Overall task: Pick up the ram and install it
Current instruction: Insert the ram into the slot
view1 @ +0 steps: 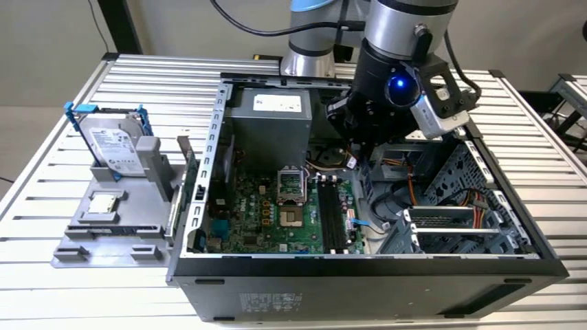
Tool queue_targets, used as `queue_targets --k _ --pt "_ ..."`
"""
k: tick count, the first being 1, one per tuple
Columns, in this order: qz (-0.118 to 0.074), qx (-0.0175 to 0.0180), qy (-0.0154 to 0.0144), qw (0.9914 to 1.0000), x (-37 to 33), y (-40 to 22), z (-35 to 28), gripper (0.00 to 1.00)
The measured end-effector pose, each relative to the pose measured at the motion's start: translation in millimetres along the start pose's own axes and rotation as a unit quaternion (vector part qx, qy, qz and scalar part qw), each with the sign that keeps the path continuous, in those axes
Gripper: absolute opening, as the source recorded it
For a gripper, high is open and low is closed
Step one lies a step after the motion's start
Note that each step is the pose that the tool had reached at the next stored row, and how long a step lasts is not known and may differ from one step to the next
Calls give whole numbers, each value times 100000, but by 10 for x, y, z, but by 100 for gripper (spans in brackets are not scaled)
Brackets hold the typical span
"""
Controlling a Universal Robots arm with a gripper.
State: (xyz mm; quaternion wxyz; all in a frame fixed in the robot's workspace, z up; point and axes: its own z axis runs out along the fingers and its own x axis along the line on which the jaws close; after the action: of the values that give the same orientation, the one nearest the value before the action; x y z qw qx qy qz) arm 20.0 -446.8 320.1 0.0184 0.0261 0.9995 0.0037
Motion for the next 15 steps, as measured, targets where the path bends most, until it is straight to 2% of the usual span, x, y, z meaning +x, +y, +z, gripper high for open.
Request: queue_targets --k 7,15 --pt "255 4 -3 100000 6 27 128 0" --pt "423 8 -5 99999 11 29 273 0"
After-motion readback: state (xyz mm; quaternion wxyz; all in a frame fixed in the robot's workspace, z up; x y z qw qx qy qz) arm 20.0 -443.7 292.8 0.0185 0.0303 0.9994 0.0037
